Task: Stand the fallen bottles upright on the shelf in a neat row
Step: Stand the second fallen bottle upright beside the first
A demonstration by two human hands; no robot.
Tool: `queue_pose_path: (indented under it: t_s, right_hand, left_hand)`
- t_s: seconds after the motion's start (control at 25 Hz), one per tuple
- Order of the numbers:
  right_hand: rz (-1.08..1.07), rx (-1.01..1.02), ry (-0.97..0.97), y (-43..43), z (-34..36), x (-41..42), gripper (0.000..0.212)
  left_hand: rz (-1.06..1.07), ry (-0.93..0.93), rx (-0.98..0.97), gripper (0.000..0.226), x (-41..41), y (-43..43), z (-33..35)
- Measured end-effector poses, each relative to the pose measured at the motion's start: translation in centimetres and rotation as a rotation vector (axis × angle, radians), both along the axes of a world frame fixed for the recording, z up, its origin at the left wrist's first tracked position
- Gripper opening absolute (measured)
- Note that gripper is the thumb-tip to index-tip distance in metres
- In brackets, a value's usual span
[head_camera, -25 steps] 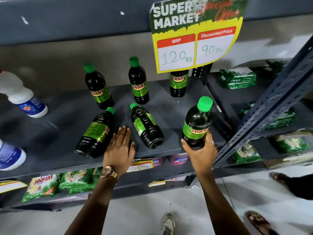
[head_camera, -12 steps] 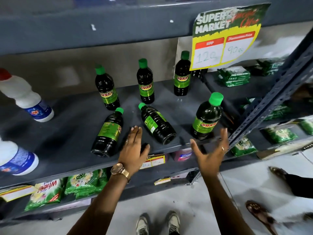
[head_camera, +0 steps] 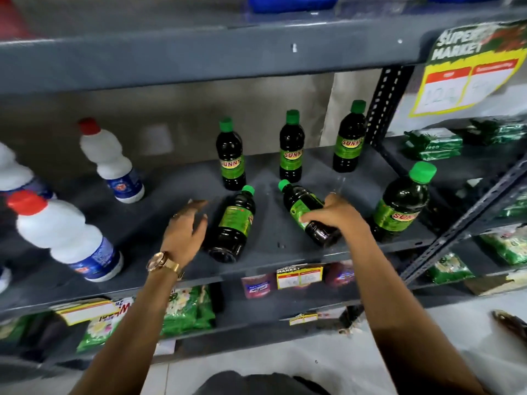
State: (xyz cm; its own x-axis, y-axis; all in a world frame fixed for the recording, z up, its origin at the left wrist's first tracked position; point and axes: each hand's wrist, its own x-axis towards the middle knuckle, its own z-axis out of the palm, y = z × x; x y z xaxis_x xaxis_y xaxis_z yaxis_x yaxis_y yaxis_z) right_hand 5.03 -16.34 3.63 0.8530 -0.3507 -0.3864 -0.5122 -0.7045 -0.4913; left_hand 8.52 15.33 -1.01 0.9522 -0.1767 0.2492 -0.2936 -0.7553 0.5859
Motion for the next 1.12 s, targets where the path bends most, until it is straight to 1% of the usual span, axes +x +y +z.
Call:
queue_pose_path:
  t_s: [0.04,0.08,0.12,0.16,0.24,0.32,0.36,0.4,0.48,0.56,0.64,0.68,0.8,0.92,1.0,1.04,1.12]
  right_hand:
    - [-0.015,0.153,0.027,-0.4,0.0,0.5,0.059]
    - [-0.036,0.254,0.026,-0.5,-0.2,0.6,0.053]
    - [-0.043,0.276,0.003,-0.5,-0.6,0.5,0.047]
    - [-0.048,0.252,-0.044,-0.3,-1.3,0.4,0.044]
    - [-0.081,0.220,-0.252,0.4,-2.9,0.3,0.042]
    - [-0.151,0.266,-0.564,1.5,-4.3,0.4,0.047]
    - [-0.183,0.294,-0.695,2.1,-4.9,0.6,0.055]
    - [-0.216,0.329,-0.783,2.7,-5.4,0.8,0.064]
    - [-0.302,0.400,-0.863,3.8,-6.1,1.4,0.082]
    - [-0.352,0.441,-0.892,4.2,-6.8,2.1,0.094]
    - [-0.309,0.441,-0.901,3.7,-7.5,2.3,0.102]
    - [-0.273,0.429,-0.885,3.2,-8.1,2.1,0.101]
    - [-0.227,0.365,-0.823,2.4,-9.1,1.2,0.089]
    - [-0.287,0.281,-0.868,3.4,-8.1,2.0,0.098]
    - [-0.334,0.226,-0.861,4.0,-7.5,2.9,0.101]
    - [-0.309,0.234,-0.852,3.9,-7.6,3.0,0.100]
    - [-0.225,0.310,-0.830,3.1,-8.4,2.7,0.090]
  left_hand:
    - [0.019,0.065,0.024,0.037,0.8,0.7,-0.8]
    - [0.013,0.117,0.062,0.040,1.4,1.0,-1.5]
    - [-0.002,0.148,0.106,0.042,1.8,1.2,-2.3]
    - [-0.012,0.158,0.146,0.044,2.1,1.2,-2.9]
    - [-0.012,0.127,0.194,0.045,2.5,0.9,-3.6]
    - [-0.017,0.075,0.246,0.046,2.7,0.7,-4.1]
    - [-0.015,0.066,0.265,0.046,2.9,0.8,-4.2]
    - [-0.008,0.066,0.273,0.046,3.0,0.8,-4.3]
    - [0.002,0.065,0.274,0.046,3.0,0.9,-4.4]
    - [-0.002,0.053,0.268,0.046,3.0,1.0,-4.5]
    - [-0.013,0.044,0.266,0.046,3.0,0.9,-4.4]
    - [-0.015,0.045,0.263,0.046,2.9,0.9,-4.5]
    - [-0.002,0.046,0.248,0.047,3.0,0.9,-4.6]
    - [0.000,0.043,0.237,0.047,2.9,0.9,-4.7]
    - [0.002,0.047,0.238,0.047,2.9,0.8,-4.5]
    - [0.003,0.050,0.239,0.047,2.9,0.8,-4.4]
    - [0.005,0.052,0.240,0.047,2.8,0.7,-4.3]
